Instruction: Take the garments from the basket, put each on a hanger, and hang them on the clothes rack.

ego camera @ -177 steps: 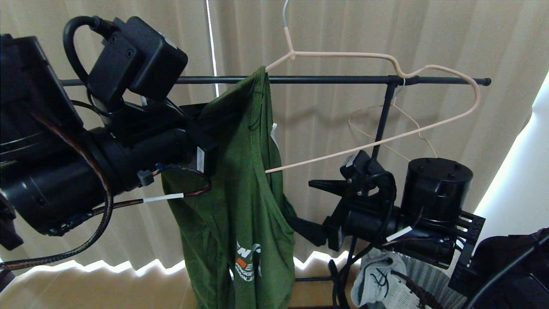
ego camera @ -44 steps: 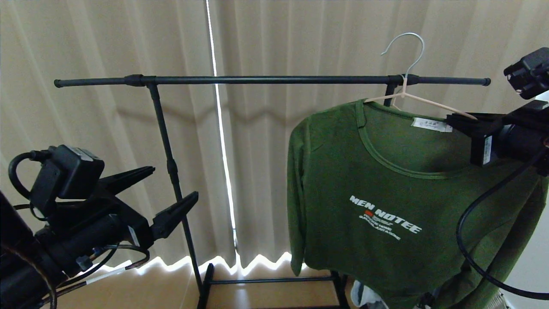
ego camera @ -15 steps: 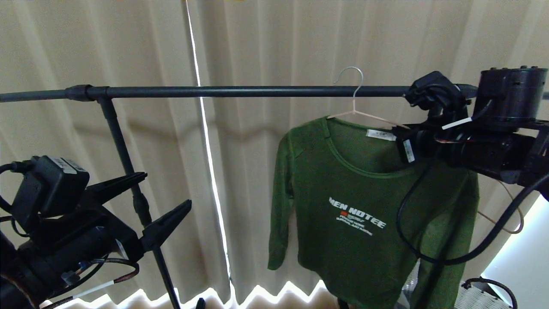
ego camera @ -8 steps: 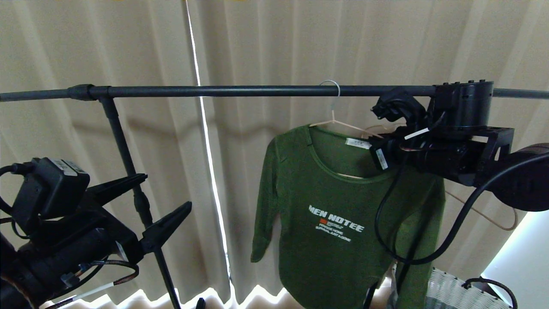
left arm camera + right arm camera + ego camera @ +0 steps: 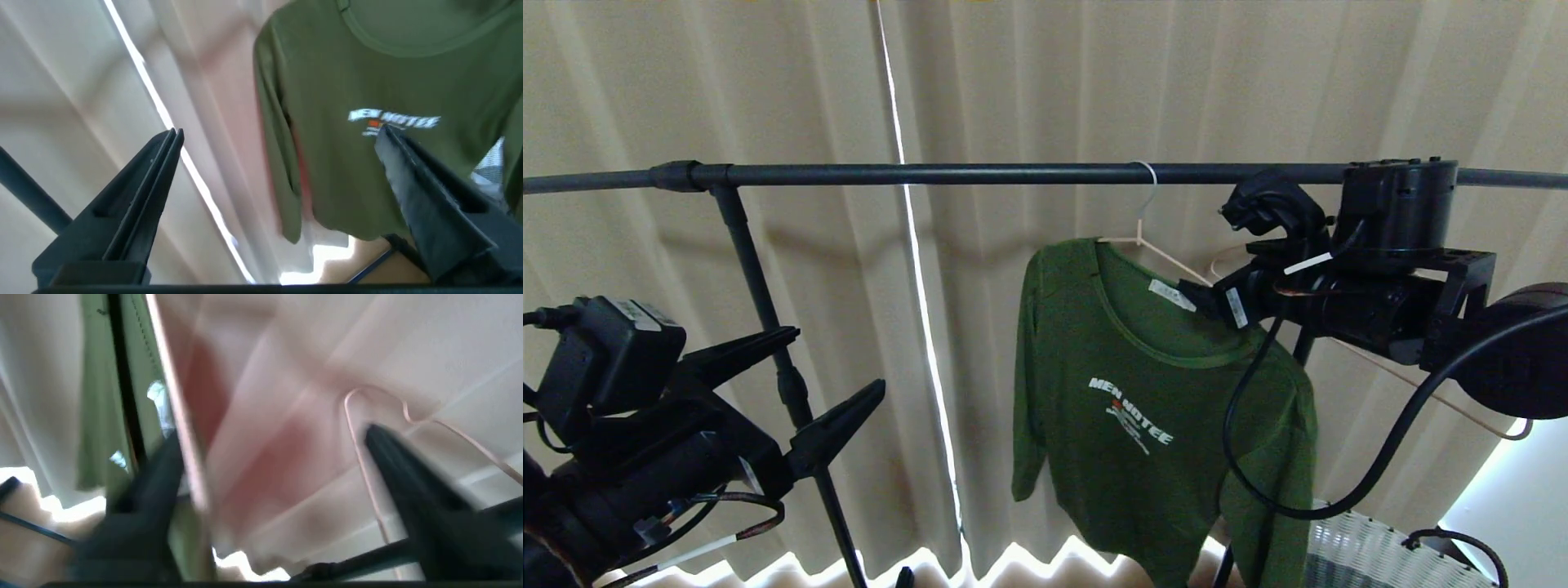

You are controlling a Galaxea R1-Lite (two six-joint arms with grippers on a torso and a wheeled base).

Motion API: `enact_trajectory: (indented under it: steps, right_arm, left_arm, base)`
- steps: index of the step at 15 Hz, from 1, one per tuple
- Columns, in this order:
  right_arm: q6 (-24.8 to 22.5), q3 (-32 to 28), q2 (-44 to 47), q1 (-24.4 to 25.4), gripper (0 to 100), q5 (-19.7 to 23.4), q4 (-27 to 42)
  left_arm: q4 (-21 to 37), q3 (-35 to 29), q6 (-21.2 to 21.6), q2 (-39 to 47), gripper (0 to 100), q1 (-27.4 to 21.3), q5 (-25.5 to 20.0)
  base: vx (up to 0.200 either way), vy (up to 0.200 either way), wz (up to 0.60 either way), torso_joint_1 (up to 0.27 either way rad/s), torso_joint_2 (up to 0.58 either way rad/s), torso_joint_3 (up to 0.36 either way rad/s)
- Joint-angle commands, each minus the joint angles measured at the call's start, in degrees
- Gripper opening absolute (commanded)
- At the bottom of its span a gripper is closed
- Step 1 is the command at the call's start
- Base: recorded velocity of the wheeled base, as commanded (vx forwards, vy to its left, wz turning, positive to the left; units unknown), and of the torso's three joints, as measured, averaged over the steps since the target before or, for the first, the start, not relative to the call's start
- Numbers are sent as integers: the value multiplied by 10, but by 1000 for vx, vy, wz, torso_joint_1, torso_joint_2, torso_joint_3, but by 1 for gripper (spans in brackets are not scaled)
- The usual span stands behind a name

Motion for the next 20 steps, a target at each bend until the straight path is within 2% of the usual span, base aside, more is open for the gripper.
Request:
enact_trajectory:
  steps: [1, 6, 8, 10, 13, 17, 20]
  right_arm:
    - [6, 16, -18, 6, 100, 1, -12]
    - [21, 110, -99, 12, 100, 3, -45]
    - [21, 154, -138, 12, 100, 34, -57]
    - [21, 191, -174, 12, 100, 55, -64]
    - [18, 256, -261, 5, 100, 50, -53]
    - [15, 332, -372, -90, 100, 52, -22]
    - [18, 405, -419, -132, 100, 52, -29]
  left_arm:
    - [0, 0, 0, -1, 100, 5, 0]
    - [0, 0, 0, -4, 100, 8, 0]
    - [0, -1, 0, -4, 100, 11, 0]
    - [0, -1, 0, -3, 100, 22, 0]
    - [0, 11, 1, -7, 100, 53, 0]
    - [1, 44, 1, -38, 100, 78, 2]
    - [4, 66, 40, -77, 100, 136, 1]
  base:
    - [0, 0, 0, 0, 0, 0]
    - [0, 0, 0, 0, 0, 0]
    - [0, 0, 0, 0, 0, 0]
    - [0, 0, 0, 0, 0, 0]
    - [0, 0, 0, 0, 0, 0]
    - [-200, 0, 0, 5, 5, 1]
    - [-200, 0, 0, -10, -1, 6]
